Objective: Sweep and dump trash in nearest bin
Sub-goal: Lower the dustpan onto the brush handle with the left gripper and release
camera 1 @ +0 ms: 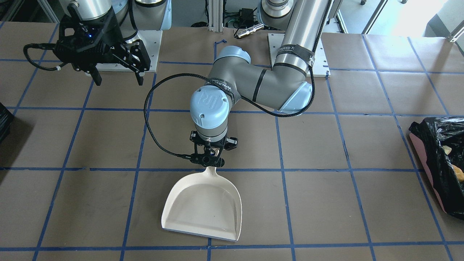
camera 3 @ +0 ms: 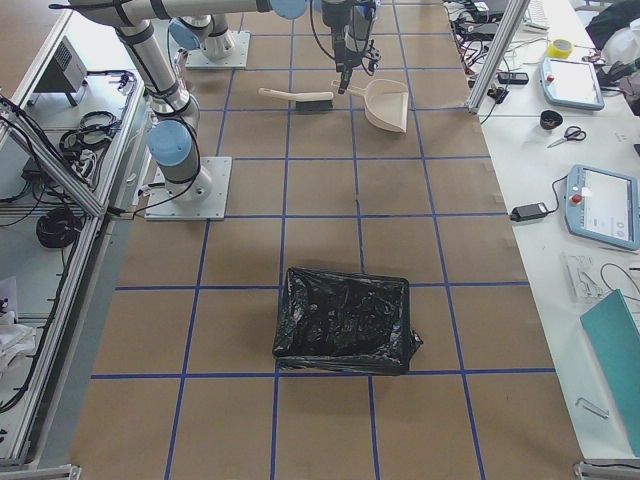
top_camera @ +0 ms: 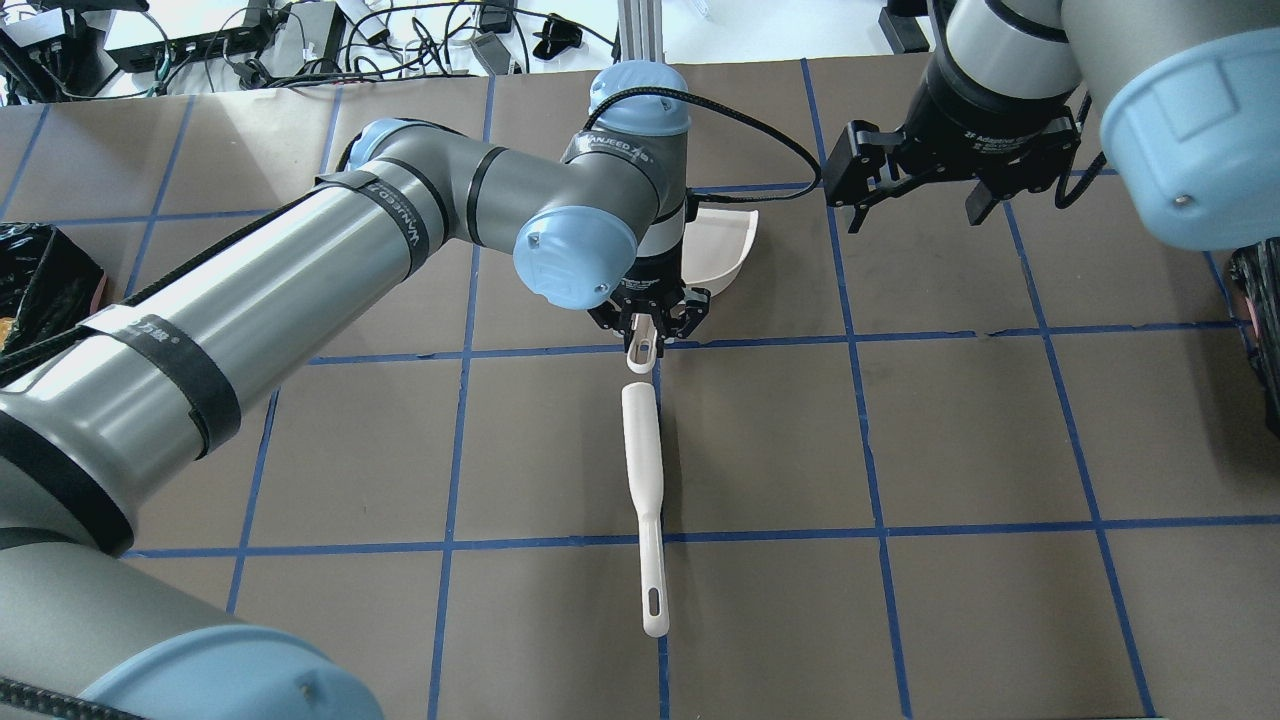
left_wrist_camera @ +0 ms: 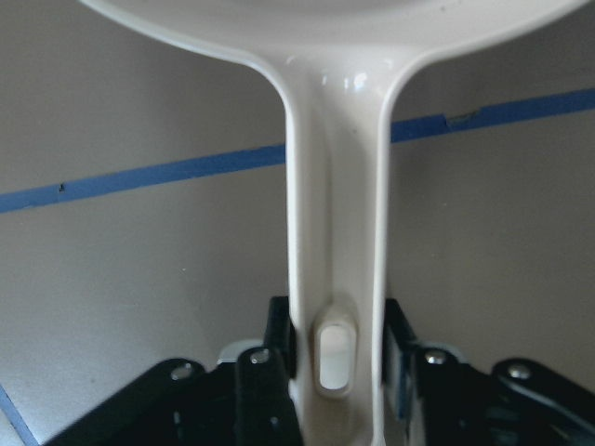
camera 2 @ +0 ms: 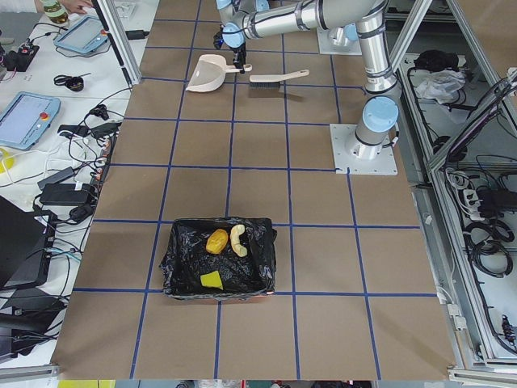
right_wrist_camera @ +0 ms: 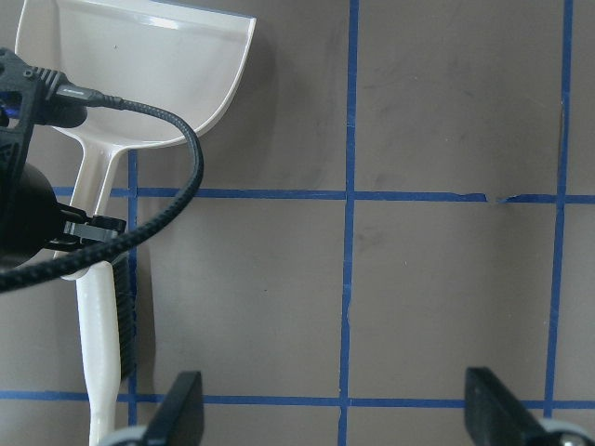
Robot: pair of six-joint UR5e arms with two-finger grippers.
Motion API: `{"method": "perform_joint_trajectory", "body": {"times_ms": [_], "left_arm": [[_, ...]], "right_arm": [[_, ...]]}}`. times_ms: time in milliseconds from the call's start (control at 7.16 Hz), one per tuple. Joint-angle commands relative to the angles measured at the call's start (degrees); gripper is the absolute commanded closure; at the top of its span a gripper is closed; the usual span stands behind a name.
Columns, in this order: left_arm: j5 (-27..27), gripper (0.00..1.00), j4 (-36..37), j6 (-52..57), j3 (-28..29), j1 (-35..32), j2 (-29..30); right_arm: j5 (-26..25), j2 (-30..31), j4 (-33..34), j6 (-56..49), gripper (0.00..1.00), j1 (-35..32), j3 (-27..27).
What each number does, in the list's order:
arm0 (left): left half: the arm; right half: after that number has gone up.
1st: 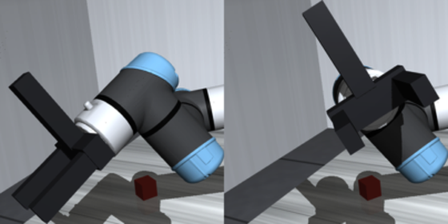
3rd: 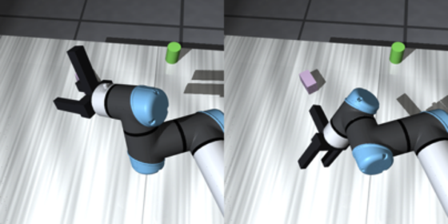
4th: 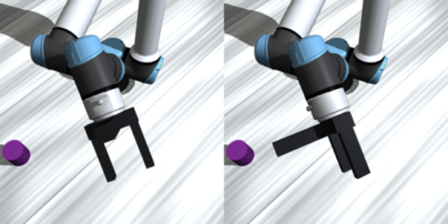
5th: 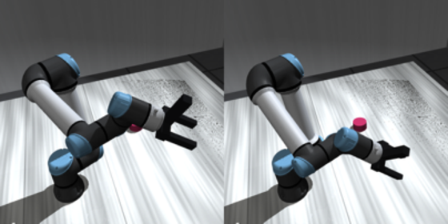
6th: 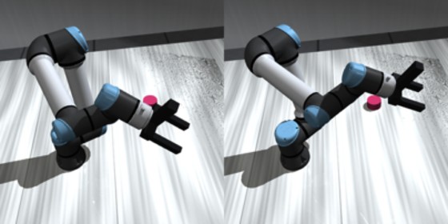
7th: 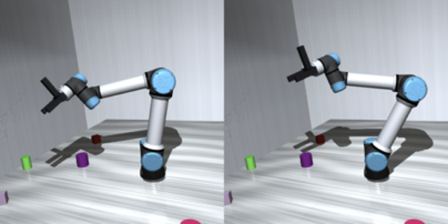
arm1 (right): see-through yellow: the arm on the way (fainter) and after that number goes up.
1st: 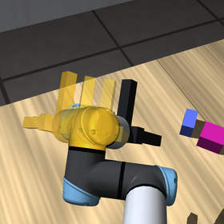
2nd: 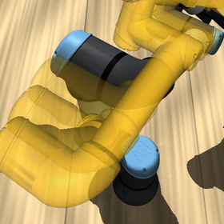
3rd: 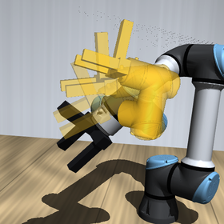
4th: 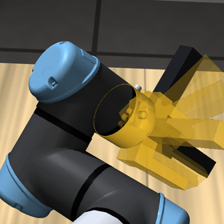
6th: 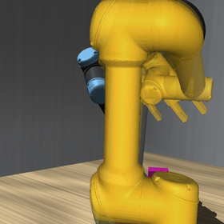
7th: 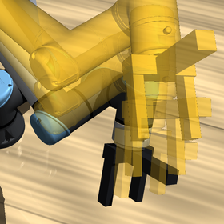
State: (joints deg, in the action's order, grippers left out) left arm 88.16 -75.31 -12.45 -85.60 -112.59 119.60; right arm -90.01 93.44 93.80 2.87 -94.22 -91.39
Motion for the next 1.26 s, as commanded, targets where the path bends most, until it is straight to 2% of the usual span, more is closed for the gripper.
{"method": "perform_joint_trajectory", "body": {"times_ms": [0,419,838,978,1118], "left_arm": [[-0.26,0.89,0.16,-0.29,0.0,0.0,0.02],[-0.44,0.82,0.51,-3.45,-0.18,0.0,0.81],[-1.32,0.65,0.6,-5.21,-0.18,0.0,0.81],[-1.32,0.25,0.6,-5.21,-0.27,-0.09,0.9],[-1.41,0.0,0.17,-5.21,-0.27,-0.09,0.81]], "right_arm": [[0.01,-0.1,0.16,0.03,0.0,0.0,-0.02],[-0.17,0.25,-0.1,-0.15,0.0,0.09,-0.02],[-0.08,0.43,-0.11,-0.15,0.0,0.0,-0.02],[0.01,0.43,-0.11,-0.15,0.0,0.0,-0.02],[0.01,0.43,-0.11,-0.15,0.0,0.0,-0.02]]}}
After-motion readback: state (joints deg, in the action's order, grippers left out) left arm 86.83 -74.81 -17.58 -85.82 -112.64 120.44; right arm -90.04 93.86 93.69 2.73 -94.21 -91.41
